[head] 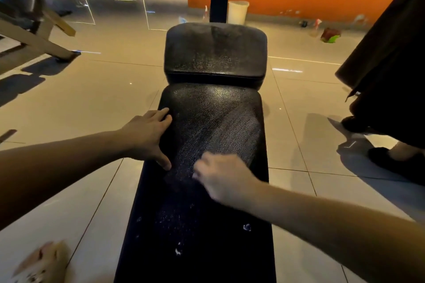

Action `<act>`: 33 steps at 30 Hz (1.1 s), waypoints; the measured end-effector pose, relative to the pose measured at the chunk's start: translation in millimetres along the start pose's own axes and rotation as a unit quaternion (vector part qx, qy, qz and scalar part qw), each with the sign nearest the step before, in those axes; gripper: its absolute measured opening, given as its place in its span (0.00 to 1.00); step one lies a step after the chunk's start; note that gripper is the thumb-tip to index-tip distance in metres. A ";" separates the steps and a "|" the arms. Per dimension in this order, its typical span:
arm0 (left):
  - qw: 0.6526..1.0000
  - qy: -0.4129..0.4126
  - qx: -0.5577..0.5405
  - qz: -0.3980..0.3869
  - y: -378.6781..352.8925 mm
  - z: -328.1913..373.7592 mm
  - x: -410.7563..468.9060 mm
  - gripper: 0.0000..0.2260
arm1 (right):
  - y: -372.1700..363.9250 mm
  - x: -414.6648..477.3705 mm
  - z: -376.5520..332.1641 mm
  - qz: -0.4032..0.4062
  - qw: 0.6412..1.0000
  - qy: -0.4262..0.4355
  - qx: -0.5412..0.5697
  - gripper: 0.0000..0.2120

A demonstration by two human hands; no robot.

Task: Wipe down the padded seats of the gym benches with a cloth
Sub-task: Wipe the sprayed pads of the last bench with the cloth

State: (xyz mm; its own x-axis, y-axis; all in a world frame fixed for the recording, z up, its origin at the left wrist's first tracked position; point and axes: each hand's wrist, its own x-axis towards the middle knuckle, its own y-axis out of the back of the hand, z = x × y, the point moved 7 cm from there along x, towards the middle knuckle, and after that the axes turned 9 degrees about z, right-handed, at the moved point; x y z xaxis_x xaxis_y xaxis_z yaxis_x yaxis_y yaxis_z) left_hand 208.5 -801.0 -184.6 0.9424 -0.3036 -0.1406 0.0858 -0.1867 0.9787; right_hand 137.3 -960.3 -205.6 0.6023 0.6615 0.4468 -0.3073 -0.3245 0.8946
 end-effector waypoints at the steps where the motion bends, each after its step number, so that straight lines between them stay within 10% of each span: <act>1: 1.000 0.000 0.006 0.002 0.5 0.5 0.8 0.65 | -2.5 -9.3 -18.2 -0.034 0.998 0.049 0.023 0.06; 4: 1.000 0.001 0.017 0.003 0.4 2.5 4.0 0.65 | 4.2 -5.2 5.1 -0.023 0.997 0.072 -0.003 0.05; 10: 1.000 0.005 0.009 0.004 -5.4 -1.5 5.1 0.65 | 37.0 53.0 153.6 0.072 0.958 -0.217 -0.171 0.12; 20: 0.999 -0.031 0.031 0.007 -1.5 -8.6 9.9 0.61 | -19.5 -4.3 -51.9 -0.089 0.990 0.095 0.052 0.07; 27: 0.998 -0.059 0.029 0.004 -6.4 -18.9 10.8 0.60 | 30.4 66.4 126.9 0.058 0.966 -0.172 -0.184 0.11; 33: 0.997 -0.072 0.028 0.016 -11.7 -24.3 11.8 0.60 | -5.7 69.9 36.0 0.057 0.990 -0.096 -0.087 0.08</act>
State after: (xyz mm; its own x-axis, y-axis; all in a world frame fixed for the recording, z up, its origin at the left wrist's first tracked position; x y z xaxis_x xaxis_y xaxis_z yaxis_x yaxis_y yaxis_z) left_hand 226.4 -779.6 -194.1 0.8877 -0.4406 -0.1337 0.0351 -0.2248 0.9738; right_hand 207.7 -936.6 -179.2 0.6806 0.4804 0.5532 -0.4940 -0.2568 0.8307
